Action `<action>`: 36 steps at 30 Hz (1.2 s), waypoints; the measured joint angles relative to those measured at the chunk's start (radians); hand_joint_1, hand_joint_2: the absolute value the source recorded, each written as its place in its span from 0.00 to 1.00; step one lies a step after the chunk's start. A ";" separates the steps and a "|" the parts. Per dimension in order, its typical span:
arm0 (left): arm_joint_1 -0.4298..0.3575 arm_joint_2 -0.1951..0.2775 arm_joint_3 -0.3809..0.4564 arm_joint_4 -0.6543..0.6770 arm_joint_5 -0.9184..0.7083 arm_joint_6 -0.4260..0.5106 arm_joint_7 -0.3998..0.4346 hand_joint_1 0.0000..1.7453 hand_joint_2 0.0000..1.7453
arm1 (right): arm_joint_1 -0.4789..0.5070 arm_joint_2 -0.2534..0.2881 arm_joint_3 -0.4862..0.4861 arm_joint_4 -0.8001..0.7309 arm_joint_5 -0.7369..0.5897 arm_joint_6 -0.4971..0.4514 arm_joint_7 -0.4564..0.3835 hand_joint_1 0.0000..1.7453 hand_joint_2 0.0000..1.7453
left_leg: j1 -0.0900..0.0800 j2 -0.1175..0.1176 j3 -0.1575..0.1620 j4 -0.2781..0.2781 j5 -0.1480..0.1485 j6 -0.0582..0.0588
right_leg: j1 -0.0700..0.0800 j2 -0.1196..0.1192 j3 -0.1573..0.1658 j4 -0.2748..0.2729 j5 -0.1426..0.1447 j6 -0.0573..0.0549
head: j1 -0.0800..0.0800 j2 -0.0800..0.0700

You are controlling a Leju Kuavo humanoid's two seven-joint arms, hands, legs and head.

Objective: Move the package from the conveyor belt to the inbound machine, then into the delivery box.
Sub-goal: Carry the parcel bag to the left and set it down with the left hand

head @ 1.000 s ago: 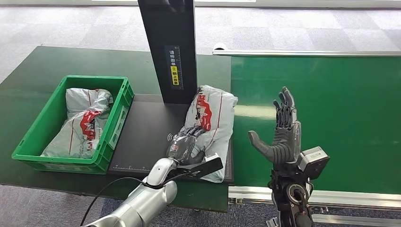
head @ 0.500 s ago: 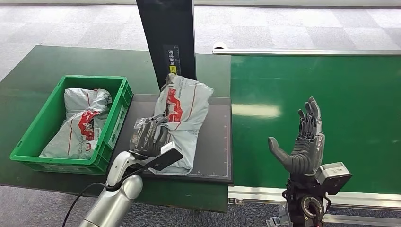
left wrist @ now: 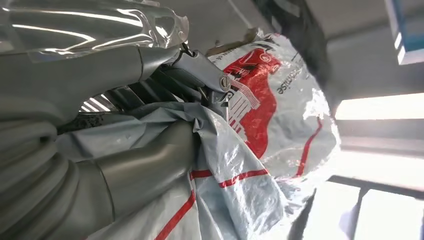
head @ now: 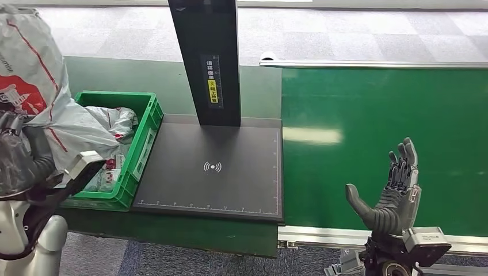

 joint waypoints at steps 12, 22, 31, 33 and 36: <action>-0.283 0.068 0.030 0.578 -0.061 -0.153 0.048 0.71 1.00 | -0.017 0.017 0.019 -0.009 0.017 0.024 0.019 0.00 1.00 | 0.000 0.001 0.000 0.000 0.004 -0.001 | 0.000 0.000 0.000 0.000 0.005 -0.001 | 0.000 0.000; -0.368 0.055 -0.039 0.868 -0.125 -0.158 0.094 0.00 1.00 | -0.046 0.013 0.047 0.021 0.007 0.016 0.029 0.00 1.00 | 0.000 0.000 -0.001 0.000 0.004 -0.001 | 0.000 0.000 -0.001 0.000 0.005 -0.001 | 0.000 0.000; -0.396 0.054 -0.044 0.874 0.169 -0.157 -0.052 0.00 1.00 | -0.039 -0.002 0.048 0.036 -0.014 -0.010 0.035 0.00 1.00 | 0.000 0.001 -0.002 0.000 0.004 -0.001 | 0.000 0.000 -0.001 0.000 0.005 -0.001 | 0.000 0.000; -0.373 0.062 -0.043 0.818 0.179 -0.098 -0.044 0.00 1.00 | -0.033 -0.004 0.048 0.037 -0.016 -0.022 0.035 0.00 1.00 | 0.000 0.001 -0.002 0.000 0.004 -0.001 | 0.000 0.000 -0.002 0.000 0.005 -0.001 | 0.000 0.000; -0.318 0.073 -0.037 0.704 0.147 0.005 -0.013 0.00 1.00 | -0.020 -0.005 0.047 0.037 -0.016 -0.043 0.035 0.00 1.00 | 0.000 0.001 -0.002 0.000 0.003 -0.001 | 0.000 0.000 -0.002 0.000 0.004 -0.001 | 0.000 0.000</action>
